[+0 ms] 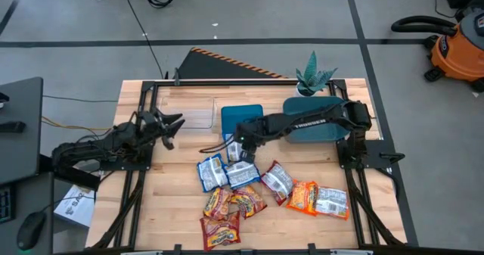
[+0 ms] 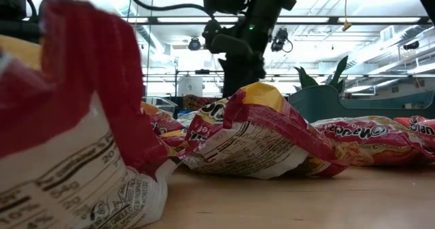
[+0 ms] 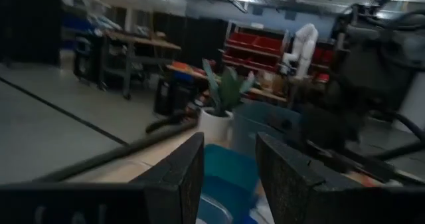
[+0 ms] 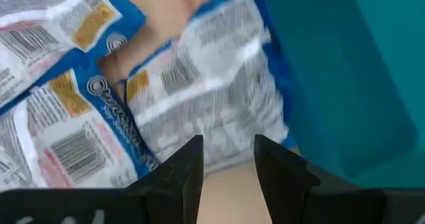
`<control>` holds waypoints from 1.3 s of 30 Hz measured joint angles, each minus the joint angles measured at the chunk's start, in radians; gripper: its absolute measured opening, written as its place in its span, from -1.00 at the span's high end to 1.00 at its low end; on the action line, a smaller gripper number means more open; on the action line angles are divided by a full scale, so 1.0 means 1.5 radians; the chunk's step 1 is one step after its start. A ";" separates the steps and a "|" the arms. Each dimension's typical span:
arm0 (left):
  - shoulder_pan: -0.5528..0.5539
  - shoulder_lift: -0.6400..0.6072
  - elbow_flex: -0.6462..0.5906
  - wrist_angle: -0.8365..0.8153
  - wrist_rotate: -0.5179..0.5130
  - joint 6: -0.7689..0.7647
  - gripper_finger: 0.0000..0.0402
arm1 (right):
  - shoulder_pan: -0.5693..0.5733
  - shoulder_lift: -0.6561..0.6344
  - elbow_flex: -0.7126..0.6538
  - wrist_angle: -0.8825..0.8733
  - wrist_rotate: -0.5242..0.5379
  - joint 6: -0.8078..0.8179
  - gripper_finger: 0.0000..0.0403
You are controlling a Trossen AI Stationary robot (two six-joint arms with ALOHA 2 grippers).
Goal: Sort Maruchan noodles
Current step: Put the blue noodle pack into the green bin
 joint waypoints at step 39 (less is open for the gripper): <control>-0.001 0.022 0.000 -0.046 0.106 -0.074 0.29 | 0.020 0.065 -0.011 0.045 0.048 -0.304 0.94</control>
